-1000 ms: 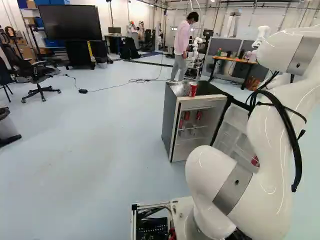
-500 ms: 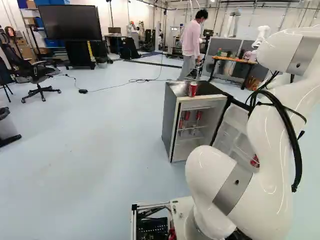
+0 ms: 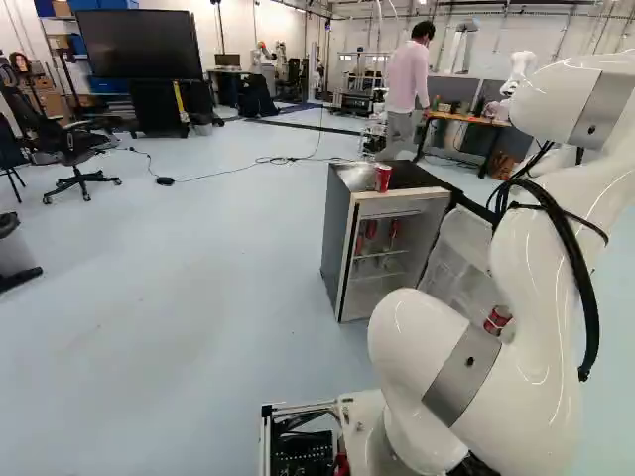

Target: Grab a drink from the fridge

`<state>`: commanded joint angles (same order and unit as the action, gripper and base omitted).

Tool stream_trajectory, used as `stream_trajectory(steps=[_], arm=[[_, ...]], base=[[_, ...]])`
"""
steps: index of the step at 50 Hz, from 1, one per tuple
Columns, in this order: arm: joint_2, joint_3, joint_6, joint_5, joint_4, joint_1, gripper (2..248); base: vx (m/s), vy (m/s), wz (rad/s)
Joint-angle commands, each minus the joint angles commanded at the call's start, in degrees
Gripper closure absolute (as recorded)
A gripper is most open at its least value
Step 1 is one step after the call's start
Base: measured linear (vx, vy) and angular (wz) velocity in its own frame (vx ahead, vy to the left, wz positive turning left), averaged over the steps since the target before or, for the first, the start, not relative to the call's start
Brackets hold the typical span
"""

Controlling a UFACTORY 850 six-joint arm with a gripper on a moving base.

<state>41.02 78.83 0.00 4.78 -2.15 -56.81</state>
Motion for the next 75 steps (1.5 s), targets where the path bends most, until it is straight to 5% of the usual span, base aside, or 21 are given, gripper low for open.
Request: stream_trajectory(steps=[35,75], arm=[[-2.9,-4.2,0.0,0.3,0.4,-0.9,3],[-9.2,-9.0,0.0,8.3,1.2,-1.9,3]], base=[[0.0,0.0,0.0],[0.0,0.0,0.0]])
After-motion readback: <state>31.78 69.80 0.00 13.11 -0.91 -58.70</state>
